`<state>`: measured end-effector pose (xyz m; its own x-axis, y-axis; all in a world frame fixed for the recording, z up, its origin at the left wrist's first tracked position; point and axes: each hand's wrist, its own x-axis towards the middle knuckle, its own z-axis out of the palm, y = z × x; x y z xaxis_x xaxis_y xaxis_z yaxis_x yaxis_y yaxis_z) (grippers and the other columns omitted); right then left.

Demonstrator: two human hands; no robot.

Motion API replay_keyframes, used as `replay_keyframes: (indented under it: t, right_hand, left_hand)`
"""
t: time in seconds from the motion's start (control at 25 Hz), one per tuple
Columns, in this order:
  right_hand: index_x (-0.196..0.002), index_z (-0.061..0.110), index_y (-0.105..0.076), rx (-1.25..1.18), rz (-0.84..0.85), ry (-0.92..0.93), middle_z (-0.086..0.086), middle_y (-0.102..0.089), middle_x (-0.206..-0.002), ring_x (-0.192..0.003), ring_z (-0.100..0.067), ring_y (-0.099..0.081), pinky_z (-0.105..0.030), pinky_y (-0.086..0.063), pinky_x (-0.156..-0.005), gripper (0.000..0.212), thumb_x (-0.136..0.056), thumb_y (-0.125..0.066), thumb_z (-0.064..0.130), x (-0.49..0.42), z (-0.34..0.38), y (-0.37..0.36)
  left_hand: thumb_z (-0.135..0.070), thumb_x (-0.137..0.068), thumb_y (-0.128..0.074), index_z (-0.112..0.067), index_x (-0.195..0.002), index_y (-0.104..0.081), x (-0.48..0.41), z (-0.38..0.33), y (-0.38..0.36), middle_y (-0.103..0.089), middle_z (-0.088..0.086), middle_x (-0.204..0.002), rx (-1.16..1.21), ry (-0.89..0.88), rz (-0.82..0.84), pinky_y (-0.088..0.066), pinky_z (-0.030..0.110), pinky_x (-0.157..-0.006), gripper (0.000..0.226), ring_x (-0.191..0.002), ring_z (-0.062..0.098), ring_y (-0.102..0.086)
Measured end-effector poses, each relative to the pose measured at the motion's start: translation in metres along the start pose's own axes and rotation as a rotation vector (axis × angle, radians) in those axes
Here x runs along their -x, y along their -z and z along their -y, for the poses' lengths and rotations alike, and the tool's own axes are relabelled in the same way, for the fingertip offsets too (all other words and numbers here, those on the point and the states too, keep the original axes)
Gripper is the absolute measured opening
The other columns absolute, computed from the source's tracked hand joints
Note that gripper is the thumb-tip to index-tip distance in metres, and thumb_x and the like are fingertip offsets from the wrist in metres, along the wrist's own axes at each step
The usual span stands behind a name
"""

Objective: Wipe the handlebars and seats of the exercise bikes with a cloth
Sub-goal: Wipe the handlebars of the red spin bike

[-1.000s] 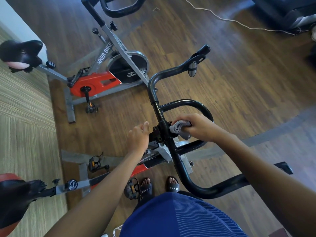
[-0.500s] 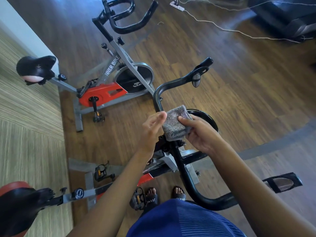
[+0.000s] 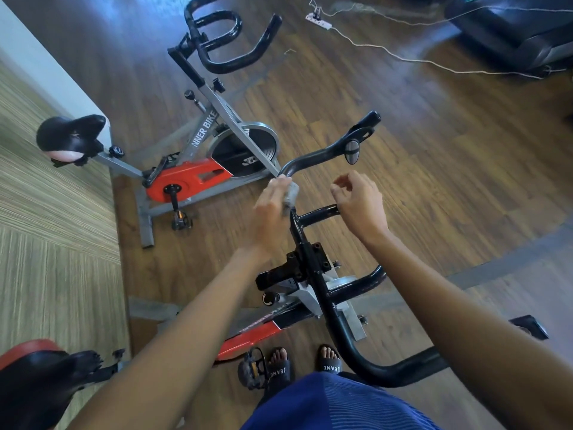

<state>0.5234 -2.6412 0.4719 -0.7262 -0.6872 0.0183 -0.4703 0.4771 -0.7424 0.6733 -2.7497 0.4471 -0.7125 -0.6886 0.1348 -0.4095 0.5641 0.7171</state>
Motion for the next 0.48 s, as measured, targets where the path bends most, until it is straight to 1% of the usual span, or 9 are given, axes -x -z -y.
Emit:
replay_keyframes:
  t: [0.04, 0.08, 0.12, 0.16, 0.24, 0.36, 0.4, 0.48]
  right_hand:
    - [-0.106, 0.017, -0.062, 0.108, 0.036, 0.010, -0.002, -0.061, -0.111, -0.110, -0.024, -0.052, -0.044, -0.041, -0.099, 0.018, -0.101, -0.051, 0.030, -0.011, -0.005, -0.003]
    - [-0.109, 0.017, -0.062, 0.202, 0.087, 0.003, -0.004, -0.061, -0.115, -0.114, -0.026, -0.051, -0.047, -0.036, -0.103, 0.023, -0.102, -0.048, 0.033, -0.019, -0.009, -0.007]
    - [-0.111, 0.017, -0.062, 0.277, 0.140, -0.012, -0.005, -0.060, -0.117, -0.117, -0.028, -0.050, -0.047, -0.032, -0.105, 0.028, -0.103, -0.044, 0.036, -0.025, -0.013, -0.011]
    - [-0.112, 0.017, -0.063, 0.335, 0.180, -0.016, -0.007, -0.060, -0.117, -0.119, -0.029, -0.050, -0.047, -0.029, -0.108, 0.032, -0.104, -0.041, 0.038, -0.030, -0.016, -0.014]
    - [-0.108, 0.016, -0.065, 0.447, 0.218, 0.029, -0.006, -0.063, -0.113, -0.118, -0.031, -0.052, -0.048, -0.024, -0.112, 0.038, -0.106, -0.035, 0.040, -0.036, -0.020, -0.021]
    - [-0.104, 0.019, -0.066, 0.549, 0.299, 0.072, -0.003, -0.065, -0.104, -0.117, -0.029, -0.055, -0.050, -0.021, -0.116, 0.043, -0.107, -0.029, 0.040, -0.038, -0.021, -0.029]
    - [-0.104, 0.021, -0.065, 0.596, 0.331, 0.078, 0.000, -0.063, -0.097, -0.114, -0.028, -0.057, -0.050, -0.024, -0.114, 0.044, -0.107, -0.026, 0.040, -0.037, -0.023, -0.031]
    - [-0.104, 0.027, -0.061, 0.699, 0.364, 0.108, 0.003, -0.054, -0.085, -0.106, -0.029, -0.059, -0.048, -0.032, -0.104, 0.042, -0.107, -0.020, 0.037, -0.032, -0.028, -0.034]
  left_hand:
    - [-0.028, -0.102, -0.051, -0.009, -0.151, -0.035, -0.004, -0.001, -0.008, -0.030, 0.010, -0.160, -0.103, 0.019, 0.161, -0.025, 0.050, -0.121, 0.056, -0.149, 0.028, -0.026]
    - [-0.050, -0.101, -0.043, -0.011, -0.156, -0.022, -0.003, -0.003, -0.016, -0.011, 0.005, -0.165, -0.190, 0.060, 0.306, -0.010, 0.049, -0.125, 0.071, -0.154, 0.024, -0.005]
    - [-0.066, -0.096, -0.031, -0.012, -0.158, -0.011, 0.000, -0.004, -0.025, 0.003, 0.002, -0.166, -0.246, 0.101, 0.378, 0.001, 0.046, -0.125, 0.084, -0.153, 0.020, 0.011]
    - [-0.070, -0.095, -0.022, -0.012, -0.159, -0.005, 0.004, -0.007, -0.032, 0.012, 0.001, -0.166, -0.261, 0.141, 0.379, 0.005, 0.046, -0.125, 0.088, -0.151, 0.018, 0.020]
    - [-0.061, -0.101, -0.015, -0.011, -0.159, 0.002, 0.015, -0.012, -0.043, 0.019, 0.004, -0.165, -0.254, 0.214, 0.328, 0.009, 0.046, -0.124, 0.078, -0.149, 0.018, 0.026]
    - [-0.051, -0.105, -0.013, -0.012, -0.156, 0.016, 0.030, -0.014, -0.051, 0.030, 0.006, -0.161, -0.354, 0.252, 0.327, 0.019, 0.040, -0.120, 0.071, -0.146, 0.020, 0.033]
    - [-0.051, -0.105, -0.013, -0.012, -0.155, 0.018, 0.028, -0.011, -0.051, 0.031, 0.006, -0.161, -0.351, 0.256, 0.325, 0.019, 0.041, -0.120, 0.071, -0.146, 0.020, 0.034]
    - [-0.050, -0.105, -0.014, -0.012, -0.155, 0.017, 0.017, -0.007, -0.046, 0.031, 0.006, -0.161, -0.305, 0.255, 0.323, 0.016, 0.041, -0.122, 0.070, -0.146, 0.019, 0.034]
